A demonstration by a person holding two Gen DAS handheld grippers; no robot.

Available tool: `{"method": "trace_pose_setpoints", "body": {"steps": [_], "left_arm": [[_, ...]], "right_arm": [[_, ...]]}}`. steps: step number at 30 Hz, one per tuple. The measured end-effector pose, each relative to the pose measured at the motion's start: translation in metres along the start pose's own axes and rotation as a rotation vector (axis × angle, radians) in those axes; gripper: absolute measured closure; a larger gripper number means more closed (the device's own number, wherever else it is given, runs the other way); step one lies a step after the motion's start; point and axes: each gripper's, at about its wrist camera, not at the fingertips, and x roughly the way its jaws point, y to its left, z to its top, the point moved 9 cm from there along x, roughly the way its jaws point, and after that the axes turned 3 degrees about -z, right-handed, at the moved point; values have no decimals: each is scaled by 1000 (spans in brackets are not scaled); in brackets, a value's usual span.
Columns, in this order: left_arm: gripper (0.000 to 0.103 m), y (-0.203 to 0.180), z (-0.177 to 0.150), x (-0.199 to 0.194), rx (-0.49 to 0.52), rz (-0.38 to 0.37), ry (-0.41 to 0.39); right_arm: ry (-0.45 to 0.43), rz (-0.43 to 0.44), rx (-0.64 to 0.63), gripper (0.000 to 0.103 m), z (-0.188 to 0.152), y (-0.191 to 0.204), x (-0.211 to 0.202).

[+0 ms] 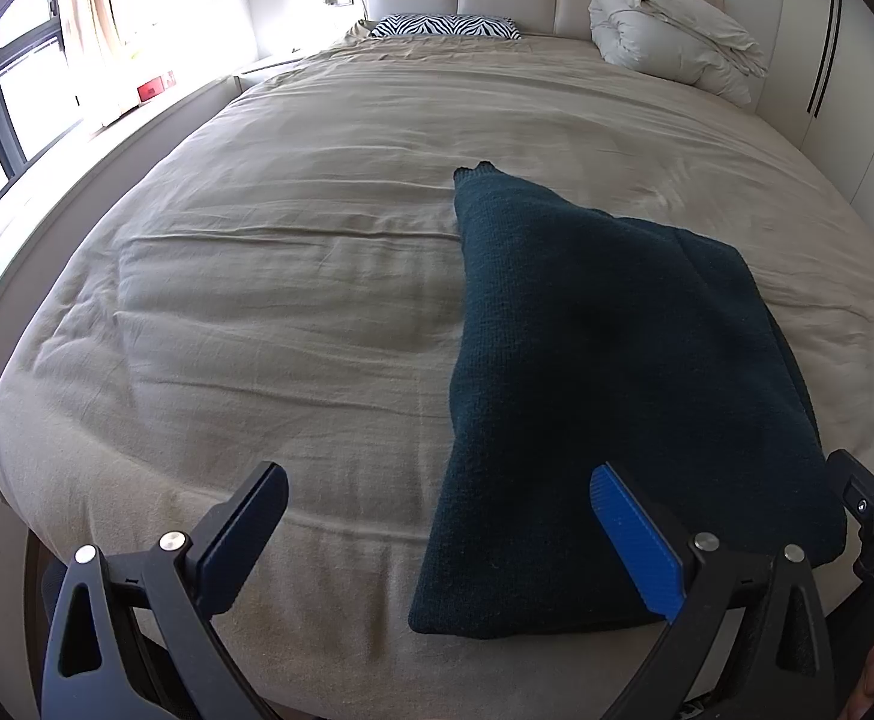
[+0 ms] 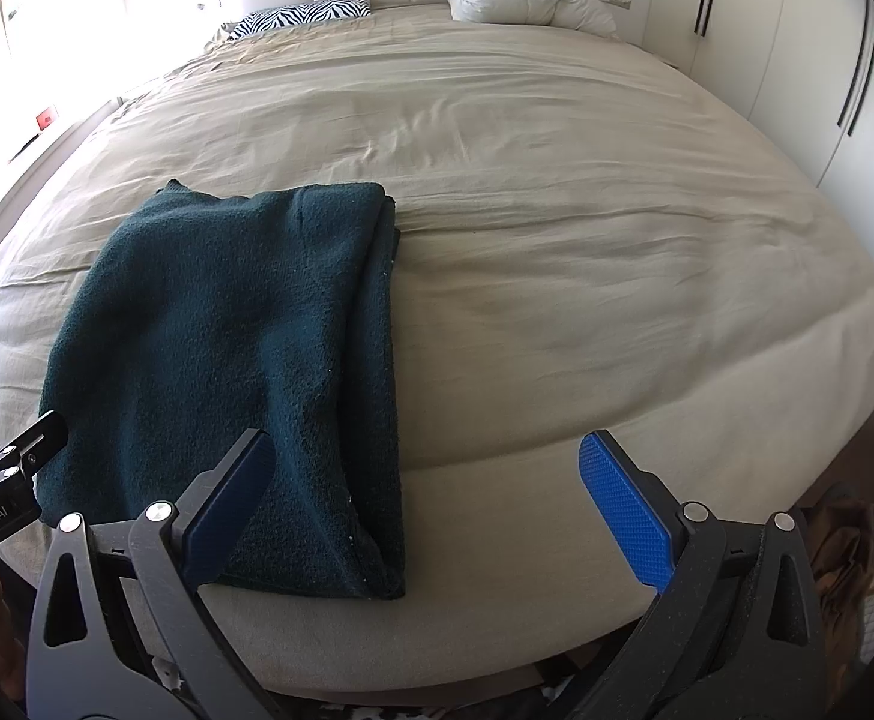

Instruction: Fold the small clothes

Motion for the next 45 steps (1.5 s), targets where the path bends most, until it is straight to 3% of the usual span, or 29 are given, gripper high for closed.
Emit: {"method": "trace_pose_setpoints", "body": {"steps": [45], "left_arm": [[0, -2, -2, 1, -8, -3, 8]], "right_arm": [[3, 0, 2, 0, -2, 3, 2]]}}
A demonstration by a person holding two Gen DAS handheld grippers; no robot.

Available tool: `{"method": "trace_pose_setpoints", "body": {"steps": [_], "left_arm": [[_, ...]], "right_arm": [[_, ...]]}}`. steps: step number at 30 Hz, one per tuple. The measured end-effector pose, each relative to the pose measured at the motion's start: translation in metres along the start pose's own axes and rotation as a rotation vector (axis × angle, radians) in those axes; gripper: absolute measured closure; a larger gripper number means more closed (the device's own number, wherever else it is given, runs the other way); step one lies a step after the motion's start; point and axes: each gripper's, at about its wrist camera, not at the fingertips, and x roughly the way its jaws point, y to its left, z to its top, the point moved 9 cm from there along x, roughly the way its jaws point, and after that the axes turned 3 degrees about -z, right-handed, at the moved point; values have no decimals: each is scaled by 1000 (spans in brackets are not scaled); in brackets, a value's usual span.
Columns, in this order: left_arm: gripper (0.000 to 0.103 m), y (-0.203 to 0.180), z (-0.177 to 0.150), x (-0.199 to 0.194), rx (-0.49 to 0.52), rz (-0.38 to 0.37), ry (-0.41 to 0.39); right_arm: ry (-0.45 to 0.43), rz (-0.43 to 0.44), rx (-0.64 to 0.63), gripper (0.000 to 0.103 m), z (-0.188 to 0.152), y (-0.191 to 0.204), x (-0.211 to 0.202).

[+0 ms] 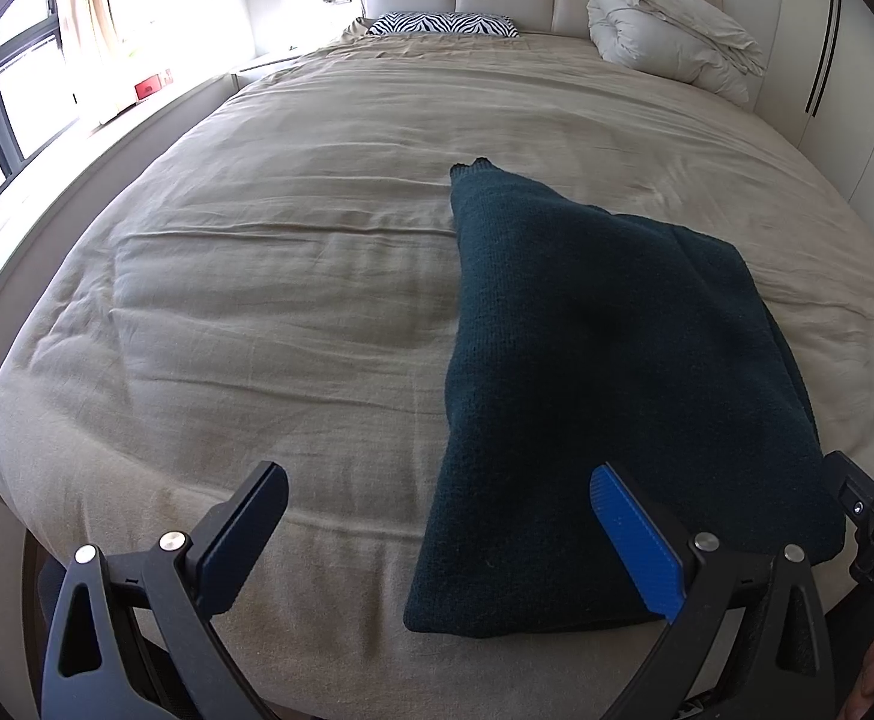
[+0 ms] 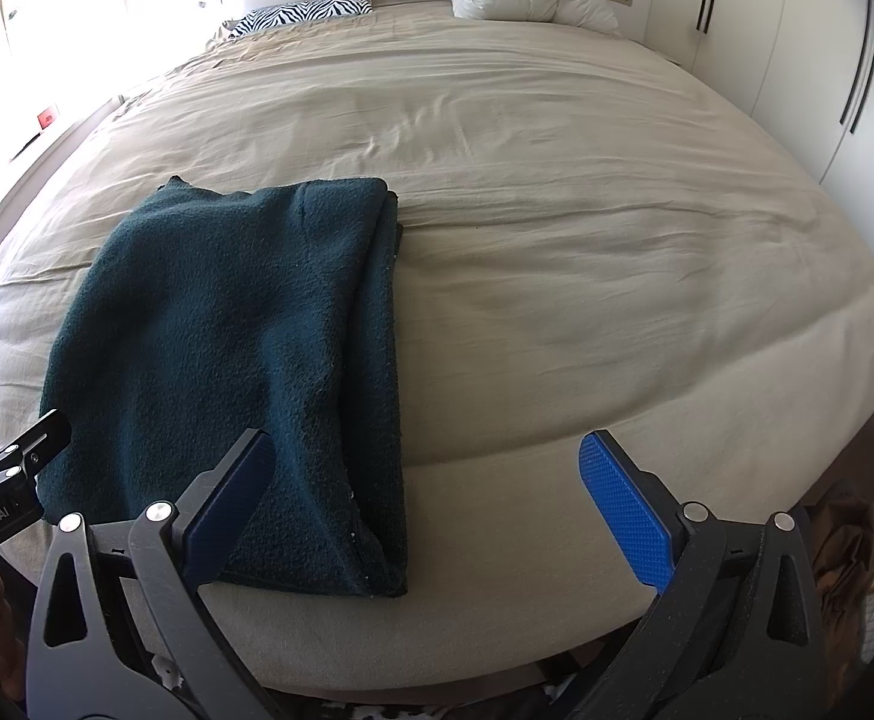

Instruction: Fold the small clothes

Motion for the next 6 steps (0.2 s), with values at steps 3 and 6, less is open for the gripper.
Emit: {"method": "trace_pose_setpoints", "body": {"steps": [3, 6], "left_arm": [[0, 1, -1, 3, -6, -13, 5], [0, 1, 0, 1, 2, -6, -7]], "right_arm": [[0, 0, 1, 0, -1, 1, 0], [0, 1, 1, 0, -2, 2, 0]]}}
